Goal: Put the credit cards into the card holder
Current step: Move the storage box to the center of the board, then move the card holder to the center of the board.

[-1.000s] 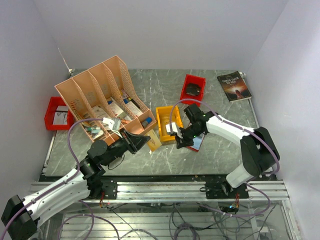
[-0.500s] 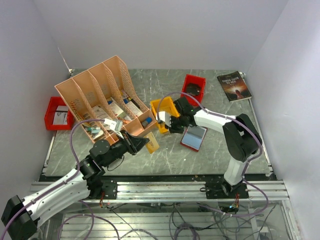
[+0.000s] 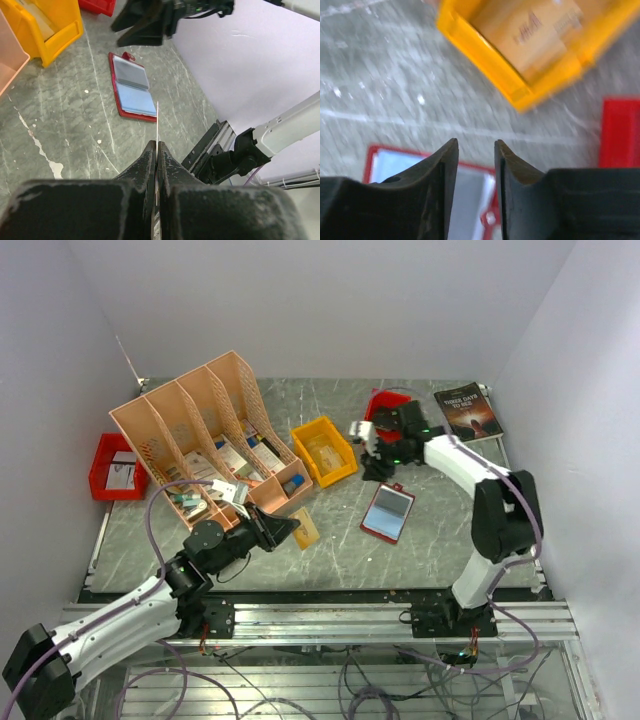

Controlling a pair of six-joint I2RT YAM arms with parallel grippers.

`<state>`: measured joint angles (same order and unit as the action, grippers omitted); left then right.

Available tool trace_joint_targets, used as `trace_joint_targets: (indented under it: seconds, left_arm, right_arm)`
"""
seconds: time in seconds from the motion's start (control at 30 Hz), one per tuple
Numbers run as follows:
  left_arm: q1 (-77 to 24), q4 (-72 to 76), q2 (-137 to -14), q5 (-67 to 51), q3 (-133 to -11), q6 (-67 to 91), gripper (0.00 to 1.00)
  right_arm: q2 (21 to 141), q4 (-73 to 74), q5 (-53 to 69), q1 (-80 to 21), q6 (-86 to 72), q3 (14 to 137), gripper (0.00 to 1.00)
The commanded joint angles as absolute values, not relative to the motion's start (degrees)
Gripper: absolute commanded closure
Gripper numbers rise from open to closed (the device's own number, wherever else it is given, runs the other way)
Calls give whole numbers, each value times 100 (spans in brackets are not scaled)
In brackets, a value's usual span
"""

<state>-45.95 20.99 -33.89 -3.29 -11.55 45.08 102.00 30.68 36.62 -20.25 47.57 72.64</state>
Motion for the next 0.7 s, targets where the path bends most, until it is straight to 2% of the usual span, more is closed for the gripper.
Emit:
trace_joint_targets:
  seconds: [0.0,0.07,0.13,0.23,0.33,0.43,0.67]
  left_arm:
    - [-4566,2694,-3568,-454,-1060,4553,93]
    - [-4566,2879,-3710,-478,-1061,4554,93]
    - [-4570,2955,-3835,-536,-1110,4547,93]
    - [-4568,2901,-3910,-597,-1186,4536,93]
    - [-4570,2935,-3853,-553,-1139,4557,93]
    - [-4570,2823,-3794,-519,-1164,4531,93]
    - [-4570,2818,-3740,-467,-1128,4623,93]
  right_arm:
    - [9738,3623,3869,-1110,5061,6815,60]
    - [9866,3620,3510,-797,4942,6795,59]
    - [10030,3509,3133,-530,4805,6784,63]
    - [10176,3193,2512,-343,4680,6664,83]
    - [10361,3092,2131,-321,4799,6562,96]
    - [10479,3155,2105,-319,4918,6435,100]
    - [10060,3728,2618,-413,5428,6017,100]
